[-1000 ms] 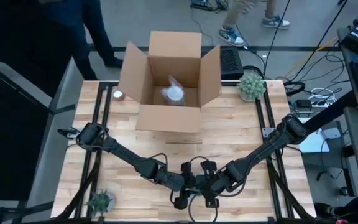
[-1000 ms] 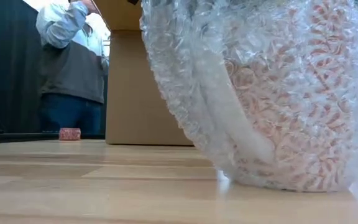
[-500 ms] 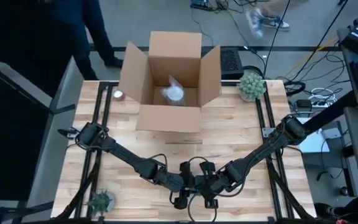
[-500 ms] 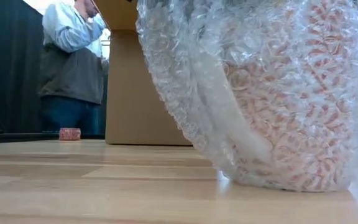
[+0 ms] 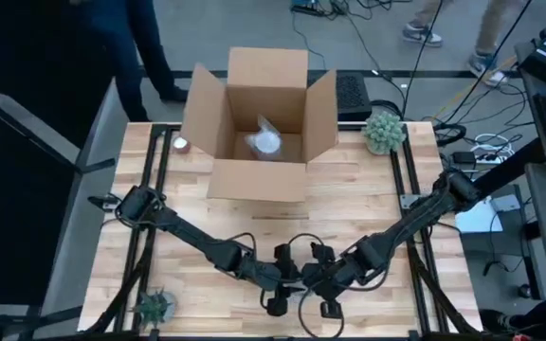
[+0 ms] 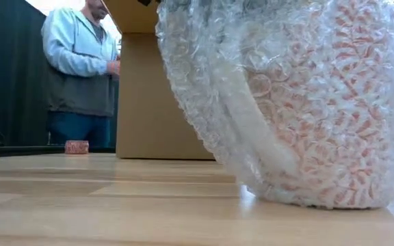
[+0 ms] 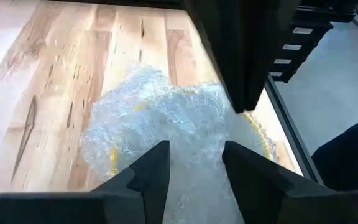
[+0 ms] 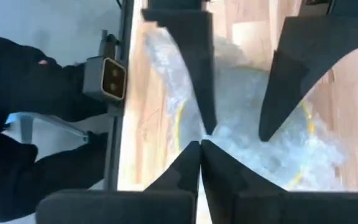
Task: Wrap mug
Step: Wrap the orange cup with the transparent bubble wrap
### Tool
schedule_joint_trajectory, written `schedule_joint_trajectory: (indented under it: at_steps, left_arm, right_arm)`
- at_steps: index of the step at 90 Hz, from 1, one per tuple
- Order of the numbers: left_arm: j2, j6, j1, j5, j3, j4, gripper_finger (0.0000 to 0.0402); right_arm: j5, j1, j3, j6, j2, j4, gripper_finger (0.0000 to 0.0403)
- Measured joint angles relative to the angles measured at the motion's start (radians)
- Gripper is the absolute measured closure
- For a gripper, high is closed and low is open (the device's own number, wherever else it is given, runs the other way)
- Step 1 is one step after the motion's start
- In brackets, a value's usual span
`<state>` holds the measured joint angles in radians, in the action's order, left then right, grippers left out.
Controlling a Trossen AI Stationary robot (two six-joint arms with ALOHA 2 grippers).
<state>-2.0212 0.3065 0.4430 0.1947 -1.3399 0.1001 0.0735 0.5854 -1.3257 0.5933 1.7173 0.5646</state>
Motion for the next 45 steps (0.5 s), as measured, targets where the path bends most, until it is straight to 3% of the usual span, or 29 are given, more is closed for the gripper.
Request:
schedule_joint_trajectory:
  at_steps: [19,45]
  left_arm:
    - [-0.001,-0.003,0.001,0.003,0.002,-0.005,0.0259]
    - [-0.001,0.006,0.003,0.000,0.004,0.010,0.0259]
  right_arm:
    - [0.093,-0.002,-0.002,-0.013,0.060,-0.018,0.0403]
    - [0.102,0.000,-0.008,-0.015,0.182,-0.036,0.0403]
